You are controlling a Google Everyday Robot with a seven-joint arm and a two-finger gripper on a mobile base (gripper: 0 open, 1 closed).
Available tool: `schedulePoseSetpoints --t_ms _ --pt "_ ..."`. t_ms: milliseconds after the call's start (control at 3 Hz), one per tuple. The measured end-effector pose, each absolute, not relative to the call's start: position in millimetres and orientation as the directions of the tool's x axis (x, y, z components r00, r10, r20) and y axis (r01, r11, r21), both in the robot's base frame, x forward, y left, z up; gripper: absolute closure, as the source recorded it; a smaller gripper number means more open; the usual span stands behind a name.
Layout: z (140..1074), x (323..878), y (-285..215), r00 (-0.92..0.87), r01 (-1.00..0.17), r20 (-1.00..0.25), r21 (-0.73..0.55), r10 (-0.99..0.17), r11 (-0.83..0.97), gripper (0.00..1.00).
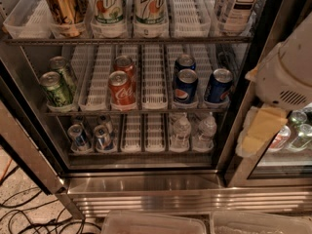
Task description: Pick pepsi can from middle shelf of fridge
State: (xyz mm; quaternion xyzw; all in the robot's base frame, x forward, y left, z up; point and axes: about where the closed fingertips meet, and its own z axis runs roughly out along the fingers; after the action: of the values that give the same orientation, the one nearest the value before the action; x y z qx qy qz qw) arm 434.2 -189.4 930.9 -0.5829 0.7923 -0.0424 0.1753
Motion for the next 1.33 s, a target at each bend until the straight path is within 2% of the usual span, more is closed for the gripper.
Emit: schedulePoseSetpoints --t_ms 333,667,1000,1333 --pt "886.9 417.4 -184.2 -0.248 -0.906 -0.298 -0.265 -0.922 0.330 0.00" --pt "826.6 396.8 -188.8 -0.244 -0.905 -0.420 -0.226 -0.874 0.361 0.00" --pt "793.0 411.0 -182.4 -0.213 -0.876 -0.594 -0.235 -0.776 0.420 0.00" --pt "796.2 414.8 -180.6 -0.189 -0.858 -0.652 -0.255 -0.734 0.447 0.00"
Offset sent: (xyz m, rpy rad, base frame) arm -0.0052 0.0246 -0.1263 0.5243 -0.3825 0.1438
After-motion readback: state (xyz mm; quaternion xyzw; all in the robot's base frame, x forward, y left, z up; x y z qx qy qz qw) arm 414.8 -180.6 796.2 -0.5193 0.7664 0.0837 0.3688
